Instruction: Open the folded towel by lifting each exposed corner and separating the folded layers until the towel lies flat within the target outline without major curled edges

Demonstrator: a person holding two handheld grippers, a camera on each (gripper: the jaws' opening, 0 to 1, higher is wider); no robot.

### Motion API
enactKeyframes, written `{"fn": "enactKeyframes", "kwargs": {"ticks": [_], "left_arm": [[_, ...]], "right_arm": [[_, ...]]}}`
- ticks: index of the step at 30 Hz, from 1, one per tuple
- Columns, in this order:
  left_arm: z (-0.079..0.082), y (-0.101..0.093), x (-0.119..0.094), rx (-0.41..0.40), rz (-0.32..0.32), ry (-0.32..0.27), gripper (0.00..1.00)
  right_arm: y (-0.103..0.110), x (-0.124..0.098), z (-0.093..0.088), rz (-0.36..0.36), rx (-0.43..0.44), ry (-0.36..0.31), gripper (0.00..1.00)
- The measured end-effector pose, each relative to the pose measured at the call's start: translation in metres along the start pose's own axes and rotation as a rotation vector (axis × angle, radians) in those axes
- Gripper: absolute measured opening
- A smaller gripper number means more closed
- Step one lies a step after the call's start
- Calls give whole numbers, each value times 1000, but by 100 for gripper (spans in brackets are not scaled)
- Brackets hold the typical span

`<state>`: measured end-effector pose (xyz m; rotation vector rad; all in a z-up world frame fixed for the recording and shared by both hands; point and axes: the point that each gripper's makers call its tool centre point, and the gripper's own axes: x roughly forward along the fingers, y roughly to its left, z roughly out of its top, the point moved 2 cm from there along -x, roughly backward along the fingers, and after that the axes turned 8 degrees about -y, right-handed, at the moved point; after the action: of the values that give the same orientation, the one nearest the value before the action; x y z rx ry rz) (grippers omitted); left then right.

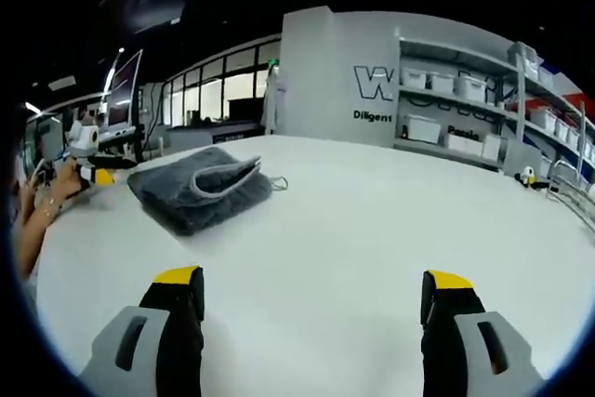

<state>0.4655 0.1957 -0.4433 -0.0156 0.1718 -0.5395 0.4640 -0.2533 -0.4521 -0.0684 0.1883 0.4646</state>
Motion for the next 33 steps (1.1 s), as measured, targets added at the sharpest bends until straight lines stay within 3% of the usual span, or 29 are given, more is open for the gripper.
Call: {"fn": "enactKeyframes", "kwargs": {"ticks": [4, 7, 9, 14, 18, 21, 25, 33], "left_arm": [[2, 1, 1, 8, -4, -2, 99], [1, -5, 3, 18, -26, 9, 99], [0, -8, 3, 30, -33, 15, 99], [-1, -9, 1, 51, -28, 28, 99], [3, -10, -1, 38, -35, 10, 99], [5, -10, -1, 39, -39, 3, 99], [3, -11, -1, 41, -45, 11, 99], [1, -13, 1, 39, -55, 19, 99]], "right_arm": [[9, 3, 2, 44, 38, -21, 98], [11, 5, 9, 24, -25, -56, 89], [13, 7, 9, 25, -21, -60, 89], [20, 15, 11, 73, 53, -67, 85], [29, 21, 12, 100, 56, -54, 81], [53, 24, 16, 191, 48, -53, 81], [83, 31, 28, 268, 120, -80, 78], [116, 58, 32, 299, 161, -29, 66]]}}
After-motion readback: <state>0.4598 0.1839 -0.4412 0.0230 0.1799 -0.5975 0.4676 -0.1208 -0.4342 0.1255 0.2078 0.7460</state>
